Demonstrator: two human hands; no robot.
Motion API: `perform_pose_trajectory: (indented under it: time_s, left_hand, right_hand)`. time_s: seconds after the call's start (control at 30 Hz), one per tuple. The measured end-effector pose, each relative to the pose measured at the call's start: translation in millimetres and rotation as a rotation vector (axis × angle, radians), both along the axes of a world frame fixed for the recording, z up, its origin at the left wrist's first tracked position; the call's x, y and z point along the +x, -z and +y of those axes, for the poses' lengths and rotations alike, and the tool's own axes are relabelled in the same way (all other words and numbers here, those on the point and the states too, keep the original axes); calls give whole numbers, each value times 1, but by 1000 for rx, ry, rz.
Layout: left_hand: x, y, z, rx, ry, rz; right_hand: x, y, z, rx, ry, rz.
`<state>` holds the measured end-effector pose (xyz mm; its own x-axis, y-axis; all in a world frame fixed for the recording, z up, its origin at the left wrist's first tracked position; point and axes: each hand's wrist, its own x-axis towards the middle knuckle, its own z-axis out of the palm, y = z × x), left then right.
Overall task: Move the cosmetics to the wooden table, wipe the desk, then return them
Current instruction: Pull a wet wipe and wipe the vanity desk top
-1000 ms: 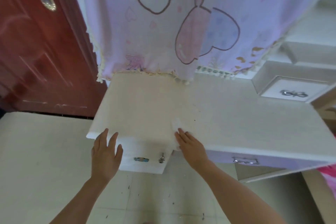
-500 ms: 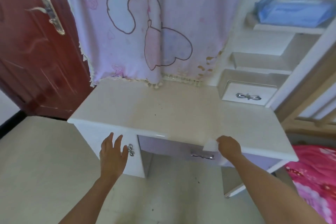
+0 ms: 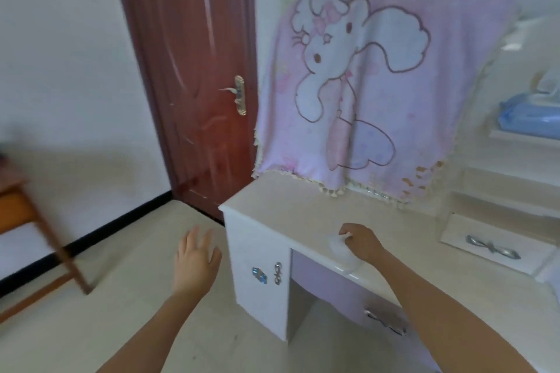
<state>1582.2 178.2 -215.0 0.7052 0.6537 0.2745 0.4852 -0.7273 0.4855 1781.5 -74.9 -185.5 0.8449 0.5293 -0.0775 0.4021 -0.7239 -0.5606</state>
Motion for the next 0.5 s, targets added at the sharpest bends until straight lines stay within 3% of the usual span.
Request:
perform_pose_trajectory:
  time_s: [0.2,0.33,0.5]
  left_hand:
    - [-129,-31,28,35,-260,-22]
    - [-221,-45,34,41,-435,-59]
    - [-332,-47,12,37,-590,-65]
  right_hand:
    - [-63,-51,109,176,-235,145]
    - [-137,-78,160,222,-277,317]
    - [-239,-91,186,355,-607,358]
